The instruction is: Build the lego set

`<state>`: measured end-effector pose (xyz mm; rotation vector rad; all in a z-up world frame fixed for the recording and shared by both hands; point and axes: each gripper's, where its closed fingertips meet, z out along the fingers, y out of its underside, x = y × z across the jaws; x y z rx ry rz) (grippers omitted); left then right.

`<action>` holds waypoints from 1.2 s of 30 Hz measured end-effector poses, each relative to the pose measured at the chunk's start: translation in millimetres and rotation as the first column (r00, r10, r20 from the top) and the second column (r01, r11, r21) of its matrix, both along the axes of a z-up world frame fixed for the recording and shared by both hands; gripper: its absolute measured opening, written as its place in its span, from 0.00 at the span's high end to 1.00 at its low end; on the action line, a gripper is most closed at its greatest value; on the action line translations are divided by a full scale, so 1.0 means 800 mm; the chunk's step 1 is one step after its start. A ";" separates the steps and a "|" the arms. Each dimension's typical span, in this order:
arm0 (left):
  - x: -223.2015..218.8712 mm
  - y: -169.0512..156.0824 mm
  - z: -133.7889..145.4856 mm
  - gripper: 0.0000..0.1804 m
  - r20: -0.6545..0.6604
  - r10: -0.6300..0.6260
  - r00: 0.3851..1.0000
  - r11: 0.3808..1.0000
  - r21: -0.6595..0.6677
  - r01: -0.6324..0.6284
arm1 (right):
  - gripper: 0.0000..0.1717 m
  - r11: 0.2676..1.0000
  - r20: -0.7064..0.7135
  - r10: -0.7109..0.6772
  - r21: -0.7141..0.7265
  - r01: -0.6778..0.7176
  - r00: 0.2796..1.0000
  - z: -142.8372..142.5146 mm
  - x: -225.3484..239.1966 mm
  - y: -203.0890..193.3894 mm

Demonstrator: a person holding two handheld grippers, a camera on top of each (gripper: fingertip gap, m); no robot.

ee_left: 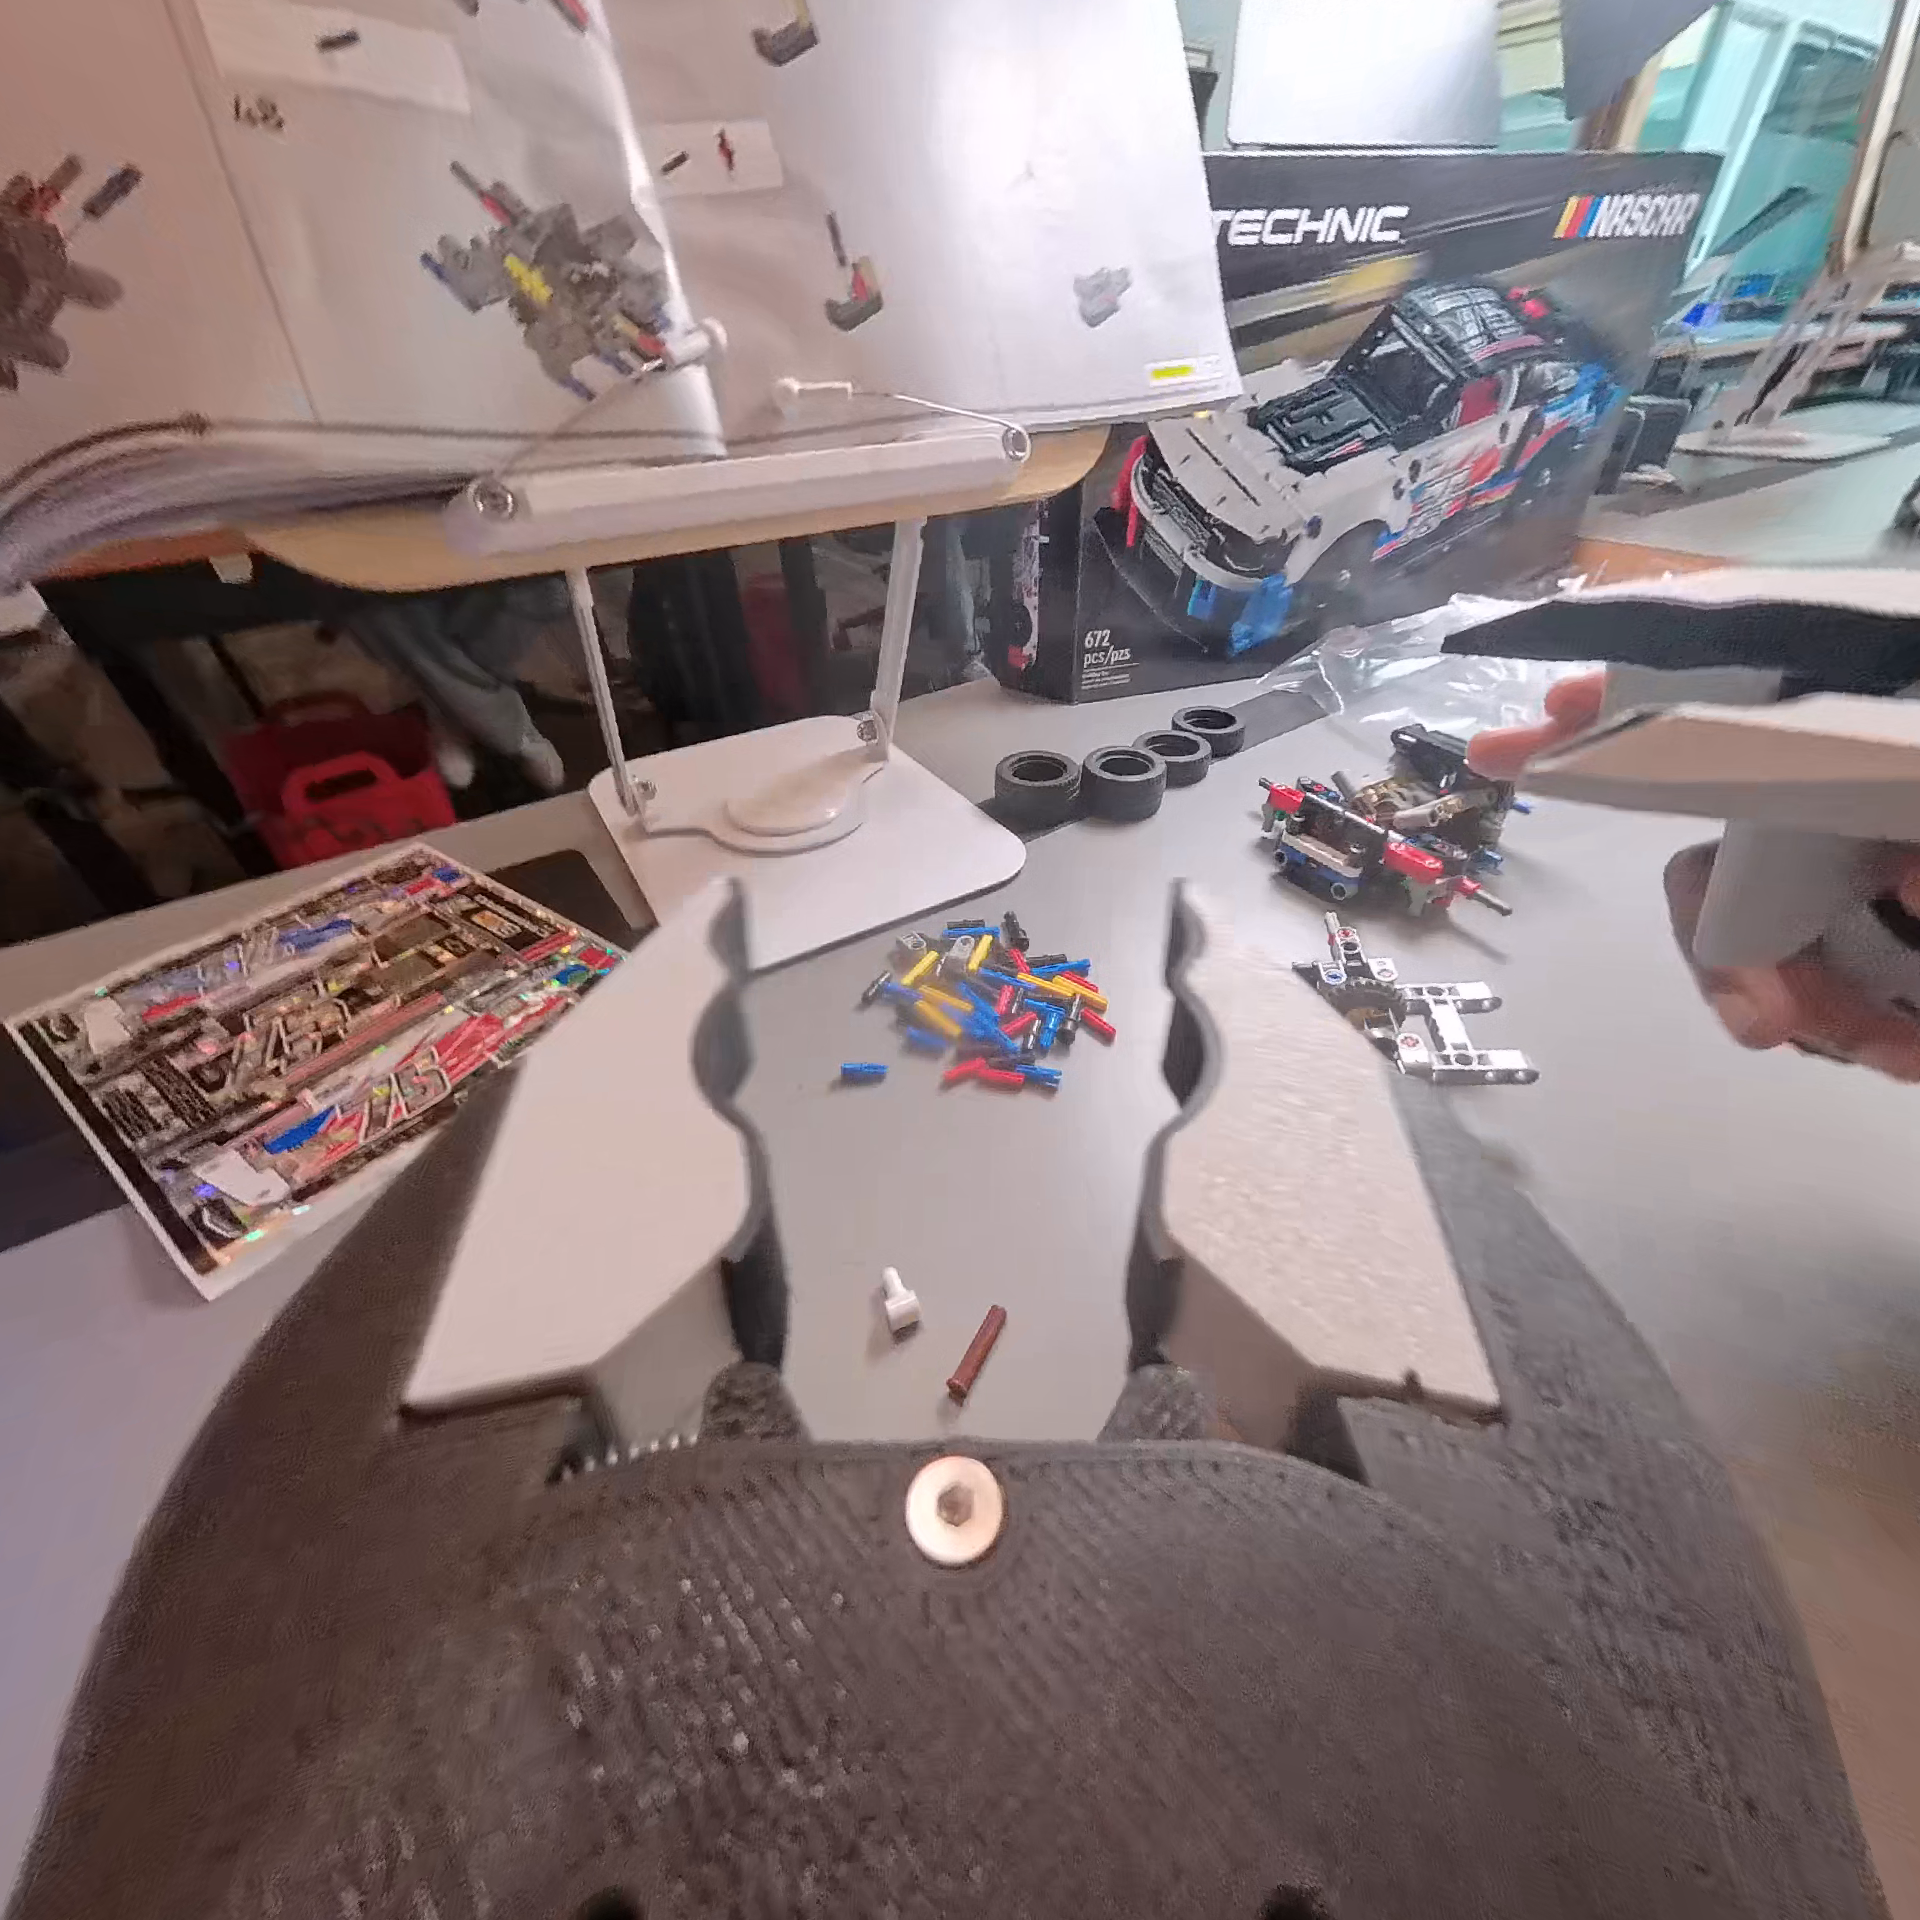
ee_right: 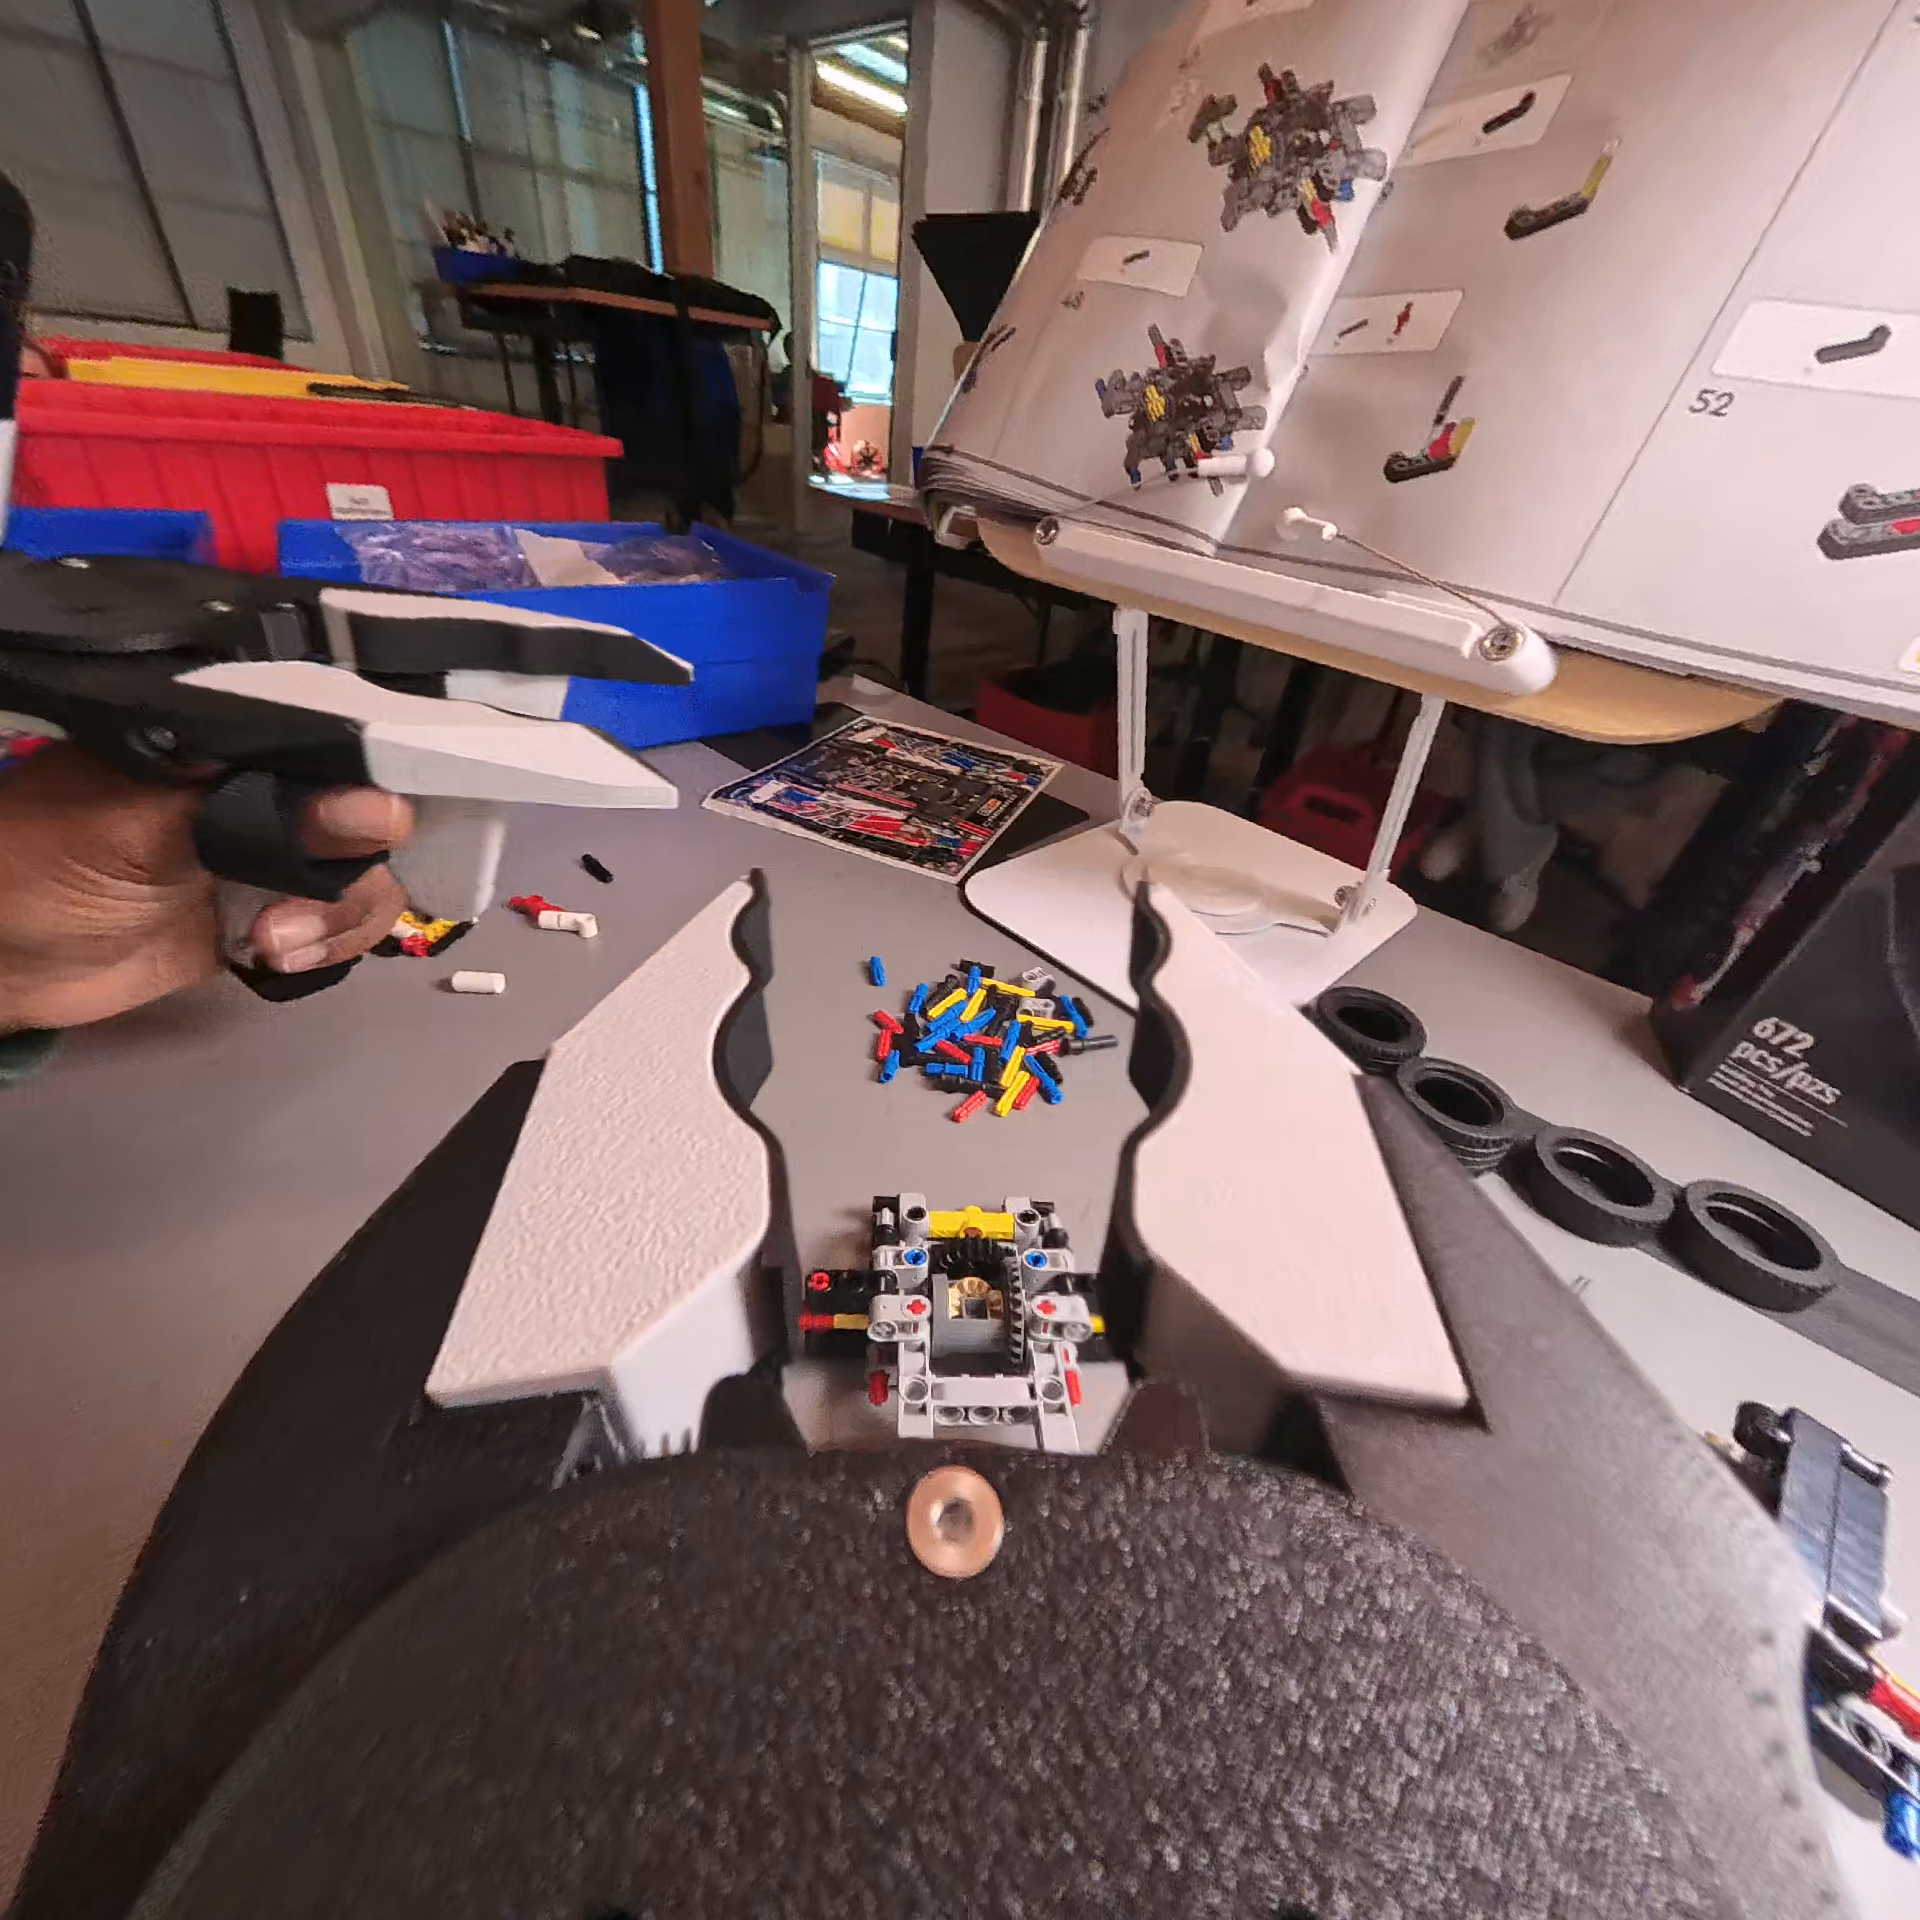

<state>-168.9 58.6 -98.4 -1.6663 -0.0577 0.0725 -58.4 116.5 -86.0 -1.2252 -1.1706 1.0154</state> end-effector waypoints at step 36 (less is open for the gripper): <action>-0.054 -0.034 0.033 1.00 -0.105 0.164 0.981 0.973 0.178 -0.144 | 1.00 0.997 -0.189 -0.078 -0.026 0.075 0.979 0.019 0.026 0.022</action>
